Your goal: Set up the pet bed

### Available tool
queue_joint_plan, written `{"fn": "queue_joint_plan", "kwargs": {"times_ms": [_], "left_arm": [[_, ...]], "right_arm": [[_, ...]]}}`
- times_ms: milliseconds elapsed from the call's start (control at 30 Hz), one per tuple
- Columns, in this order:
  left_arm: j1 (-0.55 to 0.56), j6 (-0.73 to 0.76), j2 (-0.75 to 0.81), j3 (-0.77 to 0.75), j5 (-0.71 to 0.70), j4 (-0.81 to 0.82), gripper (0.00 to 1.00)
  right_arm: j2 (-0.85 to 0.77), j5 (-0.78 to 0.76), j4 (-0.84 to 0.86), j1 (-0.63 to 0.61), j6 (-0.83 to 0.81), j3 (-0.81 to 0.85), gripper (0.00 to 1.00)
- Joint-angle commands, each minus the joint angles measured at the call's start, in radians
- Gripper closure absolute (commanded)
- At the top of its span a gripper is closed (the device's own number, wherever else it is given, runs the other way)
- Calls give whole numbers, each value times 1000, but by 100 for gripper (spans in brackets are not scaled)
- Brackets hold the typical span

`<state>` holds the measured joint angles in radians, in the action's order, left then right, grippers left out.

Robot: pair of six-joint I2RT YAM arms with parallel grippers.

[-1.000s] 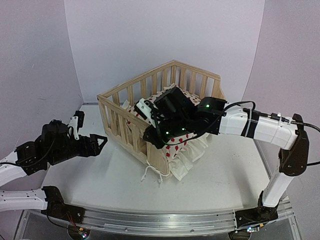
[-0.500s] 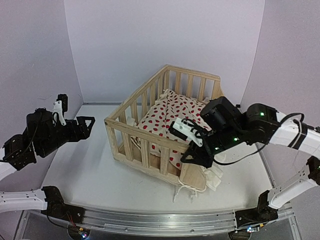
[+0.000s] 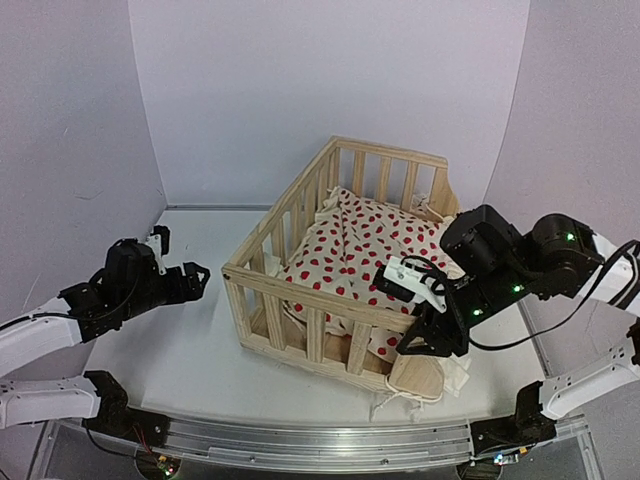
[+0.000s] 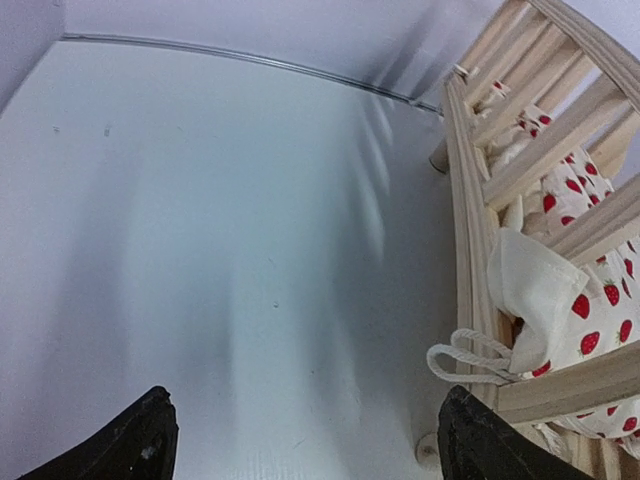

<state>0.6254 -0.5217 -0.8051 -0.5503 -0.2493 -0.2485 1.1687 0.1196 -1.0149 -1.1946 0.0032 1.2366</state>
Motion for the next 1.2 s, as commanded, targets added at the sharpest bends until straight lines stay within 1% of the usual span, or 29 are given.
{"fn": "queue_joint_plan", "kwargs": {"times_ms": [0,33,67,100,133,167,267,367,400,433,500,567,633,700,767,933,1033,1067,1167], "left_arm": [[-41,64,-85,35,332,319,11],[-48,63,-121,36,354,350,11],[-60,56,-149,35,368,371,12],[-77,47,-176,34,389,399,12],[-101,32,-205,29,433,425,12],[-126,14,-237,19,483,450,12],[-201,-28,-355,-35,618,516,10],[-247,-85,-463,-37,760,669,6],[-269,-118,-510,-40,828,723,7],[-289,-164,-564,-44,891,782,8],[-303,-205,-663,-58,1005,901,13],[-302,-212,-750,-96,1069,926,16],[-302,-235,-835,-131,1128,941,23],[-288,-267,-893,-141,1162,986,28],[-267,-273,-912,-153,1184,1000,36],[-235,-287,-919,-159,1190,1011,55],[-233,-307,-923,-149,1184,1011,74],[-231,-316,-925,-147,1184,1013,79],[-218,-319,-909,-142,1187,1015,83]], "right_arm": [[-33,123,-102,0,176,155,54],[-18,74,-114,0,170,202,47],[1,56,-129,-1,160,243,44],[18,51,-138,0,150,284,36],[33,56,-143,0,141,317,31],[44,61,-143,0,130,343,29],[84,-17,-141,-1,119,419,23],[158,-217,-153,12,115,529,16],[190,-249,-156,36,112,574,15],[233,-250,-156,76,110,632,14],[310,-213,-160,160,91,716,14],[401,-139,-165,244,59,789,15],[496,-67,-166,289,12,848,16],[585,-15,-165,299,-63,899,17],[651,53,-148,299,-123,923,20],[757,118,-23,298,-170,908,22],[809,142,43,297,-184,895,22],[827,150,64,298,-187,884,22],[861,153,125,296,-201,852,23]]}}
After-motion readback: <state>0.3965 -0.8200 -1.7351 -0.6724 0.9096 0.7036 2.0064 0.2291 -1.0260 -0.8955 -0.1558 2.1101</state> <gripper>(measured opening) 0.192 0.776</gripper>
